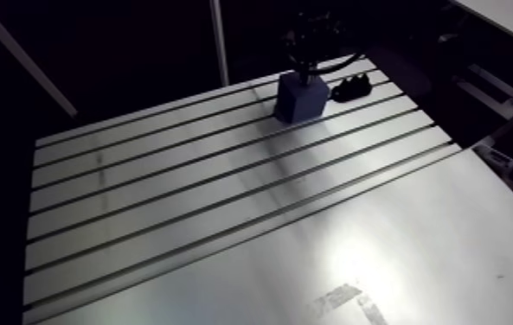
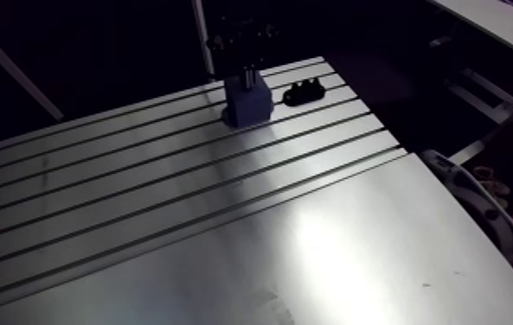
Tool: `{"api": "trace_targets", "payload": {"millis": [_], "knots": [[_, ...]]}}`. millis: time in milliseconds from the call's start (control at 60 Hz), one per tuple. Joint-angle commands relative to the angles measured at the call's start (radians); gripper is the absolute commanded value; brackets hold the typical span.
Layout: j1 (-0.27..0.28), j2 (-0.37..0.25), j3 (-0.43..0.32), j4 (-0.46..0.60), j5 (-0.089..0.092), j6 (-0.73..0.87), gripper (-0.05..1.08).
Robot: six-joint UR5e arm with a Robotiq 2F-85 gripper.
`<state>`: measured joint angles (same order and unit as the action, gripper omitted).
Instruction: Pick up the M10 bolt and insert it into the hex recess until seated.
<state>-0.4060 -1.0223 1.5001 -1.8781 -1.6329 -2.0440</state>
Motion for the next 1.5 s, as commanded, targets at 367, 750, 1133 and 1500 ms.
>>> {"api": "trace_targets", "payload": {"millis": [367, 750, 1133, 1500], "knots": [[-0.001, 0.000, 0.012, -0.019, 0.000, -0.008, 1.08], [-0.001, 0.000, 0.013, -0.019, 0.002, -0.009, 1.08], [-0.005, -0.015, -0.001, -0.017, 0.003, -0.011, 1.08], [-0.004, -0.035, -0.007, -0.007, 0.005, -0.014, 1.03]]}}
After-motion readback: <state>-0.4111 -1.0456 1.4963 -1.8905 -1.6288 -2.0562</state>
